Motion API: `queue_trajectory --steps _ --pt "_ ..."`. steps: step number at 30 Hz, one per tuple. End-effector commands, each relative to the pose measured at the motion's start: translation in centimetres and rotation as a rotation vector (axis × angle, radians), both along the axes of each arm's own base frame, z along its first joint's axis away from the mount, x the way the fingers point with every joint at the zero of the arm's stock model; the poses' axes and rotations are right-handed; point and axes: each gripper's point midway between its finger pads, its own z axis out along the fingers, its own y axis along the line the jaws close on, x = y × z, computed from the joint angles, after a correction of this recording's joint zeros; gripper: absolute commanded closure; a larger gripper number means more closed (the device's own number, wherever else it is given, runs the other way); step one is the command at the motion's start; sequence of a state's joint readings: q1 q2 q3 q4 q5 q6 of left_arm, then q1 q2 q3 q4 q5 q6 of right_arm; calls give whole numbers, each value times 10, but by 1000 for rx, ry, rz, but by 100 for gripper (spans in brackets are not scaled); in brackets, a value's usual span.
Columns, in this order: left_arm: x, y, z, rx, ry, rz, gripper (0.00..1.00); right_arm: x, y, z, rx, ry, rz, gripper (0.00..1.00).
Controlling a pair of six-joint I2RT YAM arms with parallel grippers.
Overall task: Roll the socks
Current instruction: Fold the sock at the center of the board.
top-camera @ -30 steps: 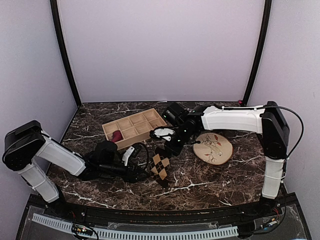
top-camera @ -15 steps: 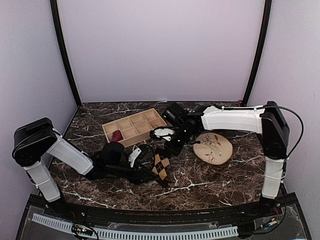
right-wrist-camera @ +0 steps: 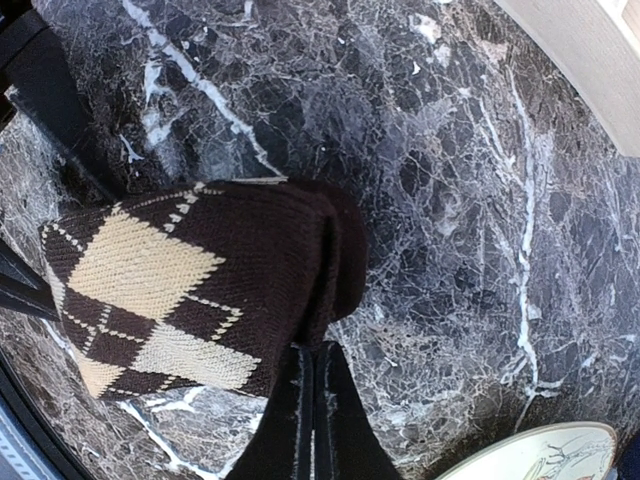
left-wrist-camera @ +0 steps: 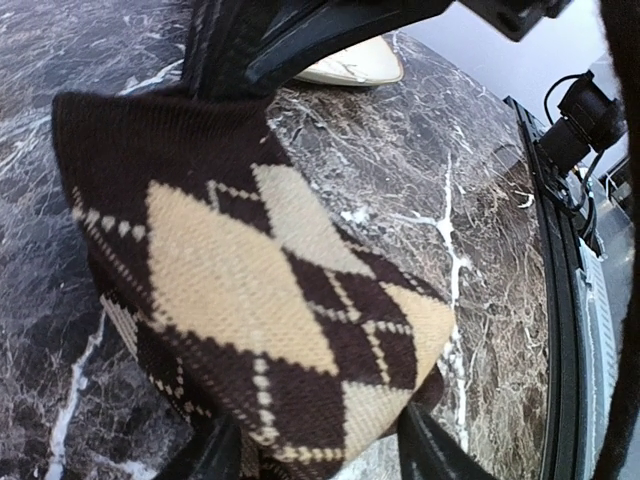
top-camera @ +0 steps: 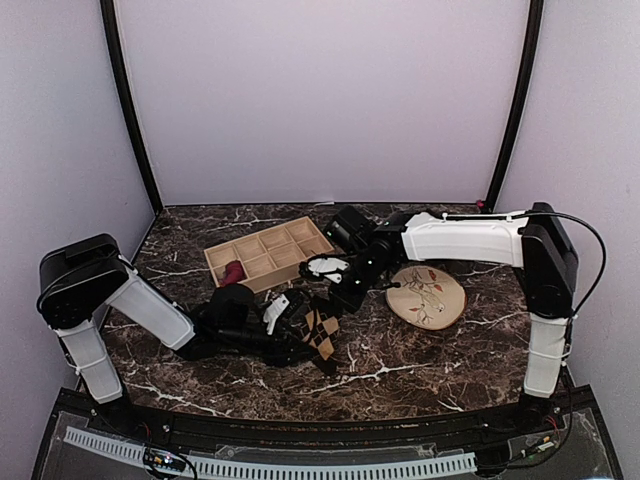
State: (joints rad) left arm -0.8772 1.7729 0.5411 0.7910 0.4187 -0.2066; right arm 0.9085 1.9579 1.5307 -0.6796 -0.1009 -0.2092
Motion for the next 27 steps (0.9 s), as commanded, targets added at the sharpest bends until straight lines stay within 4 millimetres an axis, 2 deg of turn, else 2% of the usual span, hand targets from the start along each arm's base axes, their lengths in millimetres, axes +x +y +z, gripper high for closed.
queue_trajectory --steps 1,6,27 --pt "-5 -8 12 -48 -28 -50 48 4 0 -5 -2 10 -6 100" --pt "-10 -7 9 -40 2 -66 55 6 0 -5 -3 6 -9 100" --pt "-28 -2 0 36 157 -103 68 13 0 -7 -5 1 -12 100"
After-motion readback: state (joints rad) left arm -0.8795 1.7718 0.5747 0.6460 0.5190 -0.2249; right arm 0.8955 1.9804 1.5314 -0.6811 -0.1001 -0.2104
